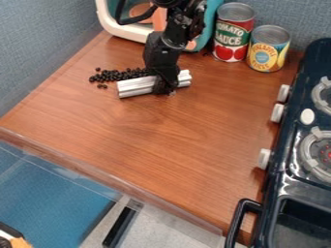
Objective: Sweep into pile
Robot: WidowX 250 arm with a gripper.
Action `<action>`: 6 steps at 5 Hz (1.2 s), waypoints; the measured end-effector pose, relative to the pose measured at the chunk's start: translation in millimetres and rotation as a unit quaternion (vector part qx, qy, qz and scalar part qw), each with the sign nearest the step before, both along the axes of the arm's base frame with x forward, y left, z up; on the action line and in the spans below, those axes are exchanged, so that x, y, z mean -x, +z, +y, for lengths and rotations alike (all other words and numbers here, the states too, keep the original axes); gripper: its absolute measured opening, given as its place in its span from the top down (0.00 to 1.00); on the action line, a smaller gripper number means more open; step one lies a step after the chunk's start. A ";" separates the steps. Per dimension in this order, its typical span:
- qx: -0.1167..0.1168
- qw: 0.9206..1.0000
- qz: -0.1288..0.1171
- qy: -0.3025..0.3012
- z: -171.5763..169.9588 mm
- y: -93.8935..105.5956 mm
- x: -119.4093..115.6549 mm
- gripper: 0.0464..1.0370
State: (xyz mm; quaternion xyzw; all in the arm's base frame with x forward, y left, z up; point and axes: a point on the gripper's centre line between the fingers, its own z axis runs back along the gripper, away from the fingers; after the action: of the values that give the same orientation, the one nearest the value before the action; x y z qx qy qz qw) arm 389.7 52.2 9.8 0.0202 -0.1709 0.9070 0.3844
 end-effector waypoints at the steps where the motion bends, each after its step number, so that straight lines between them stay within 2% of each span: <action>1: -0.001 1.000 -0.004 0.000 4.4 2.4 -4.6 0.66; 3: 0.019 1.000 0.006 0.006 3.0 4.6 0.7 0.66; 4: 0.036 0.999 0.001 0.001 -3.7 19.6 8.5 0.66; 5: 0.049 0.998 -0.021 -0.017 -8.3 45.1 13.5 0.66; 6: 0.053 0.997 -0.031 -0.044 -12.9 55.5 23.5 0.66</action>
State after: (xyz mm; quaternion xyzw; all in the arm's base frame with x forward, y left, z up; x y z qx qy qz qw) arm 366.2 39.3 65.3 -0.0361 -0.1349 0.8972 0.4190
